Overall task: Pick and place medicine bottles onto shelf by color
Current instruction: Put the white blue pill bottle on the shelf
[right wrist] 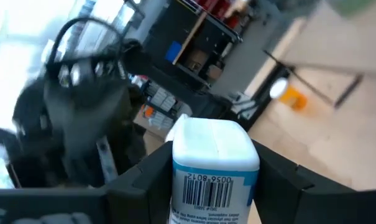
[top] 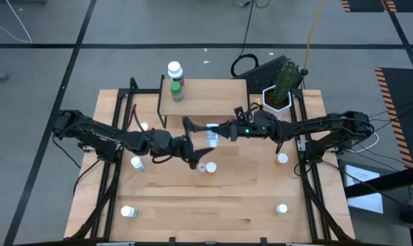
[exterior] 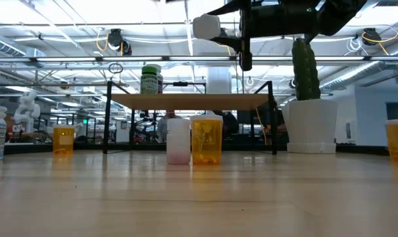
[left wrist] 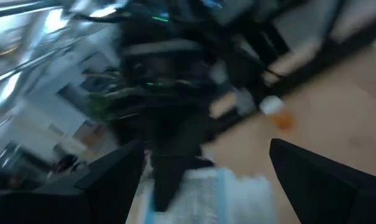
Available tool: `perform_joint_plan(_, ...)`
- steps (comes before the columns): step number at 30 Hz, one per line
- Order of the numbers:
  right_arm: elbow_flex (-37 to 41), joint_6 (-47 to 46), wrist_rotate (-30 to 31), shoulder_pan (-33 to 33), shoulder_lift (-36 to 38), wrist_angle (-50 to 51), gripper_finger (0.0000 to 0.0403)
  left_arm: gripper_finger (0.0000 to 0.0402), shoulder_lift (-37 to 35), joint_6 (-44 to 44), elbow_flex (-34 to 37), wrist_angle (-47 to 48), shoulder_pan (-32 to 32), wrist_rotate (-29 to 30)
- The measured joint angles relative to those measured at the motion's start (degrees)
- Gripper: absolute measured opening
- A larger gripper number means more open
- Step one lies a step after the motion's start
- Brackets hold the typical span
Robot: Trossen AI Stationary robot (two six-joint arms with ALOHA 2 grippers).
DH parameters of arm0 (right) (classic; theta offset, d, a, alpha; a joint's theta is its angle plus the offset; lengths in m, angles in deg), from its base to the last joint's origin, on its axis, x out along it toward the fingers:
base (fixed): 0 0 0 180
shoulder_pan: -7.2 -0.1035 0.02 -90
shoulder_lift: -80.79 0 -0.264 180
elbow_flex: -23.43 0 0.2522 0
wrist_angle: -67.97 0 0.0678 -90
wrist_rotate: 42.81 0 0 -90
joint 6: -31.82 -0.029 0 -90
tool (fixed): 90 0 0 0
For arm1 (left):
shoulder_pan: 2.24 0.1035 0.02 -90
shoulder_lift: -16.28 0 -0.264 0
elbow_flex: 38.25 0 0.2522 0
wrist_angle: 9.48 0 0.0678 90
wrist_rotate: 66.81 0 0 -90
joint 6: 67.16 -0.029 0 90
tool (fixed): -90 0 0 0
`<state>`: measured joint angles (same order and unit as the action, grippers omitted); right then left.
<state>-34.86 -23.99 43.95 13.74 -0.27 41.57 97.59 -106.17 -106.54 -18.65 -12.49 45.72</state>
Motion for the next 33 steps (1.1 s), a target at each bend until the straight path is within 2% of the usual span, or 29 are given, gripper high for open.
perform_joint_plan(5,0.0,20.28,-0.01,-0.28,0.02,-2.57,0.0171,0.0352,-0.56,7.31,0.0,-3.75,0.41,4.7)
perform_joint_plan(8,0.0,38.1,0.0,-1.0,0.0,-2.63,0.0168,0.0352,-1.46,13.1,0.0,-5.31,1.13,4.81)
perform_joint_plan(12,0.0,63.18,0.1,-3.36,0.02,-1.34,0.0156,0.0352,-3.01,20.39,0.0,-3.41,3.41,2.91)
perform_joint_plan(15,0.0,79.6,1.12,-6.35,0.0,0.93,0.0153,0.0351,-4.22,26.6,0.0,0.56,6.47,-1.48)
perform_joint_plan(19,0.0,106.91,9.13,-12.1,0.02,6.83,0.0156,0.0351,-5.19,37.2,0.0,5.74,11.91,-13.12)
perform_joint_plan(22,0.02,128.47,19.11,-16.93,0.0,11.4,0.0156,0.0351,-5.26,44.93,0.0,8.29,16.08,-23.3)
perform_joint_plan(24,0.02,139.36,25.98,-19.75,-0.35,13.31,0.0156,0.0351,-5.19,49.3,0.0,9.77,18.17,-28.55)
perform_joint_plan(26,0.2,148.64,32.66,-22.13,-1.2,13.37,0.0156,0.0351,-5.18,52.0,0.0,11.25,19.53,-31.78)
perform_joint_plan(29,1.12,165.11,39.39,-24.74,-3.17,13.12,0.0156,0.0351,-3.86,53.1,0.0,11.41,20.54,-33.37)
perform_joint_plan(31,1.89,173.61,40.89,-25.86,-5.01,13.83,0.0156,0.0351,-2.28,53.16,0.05,9.39,20.69,-33.64)
perform_joint_plan(33,2.12,176.22,40.6,-26.59,-6.91,13.67,0.0156,0.0351,-0.7,53.02,-0.02,6.8,20.67,-35.9)
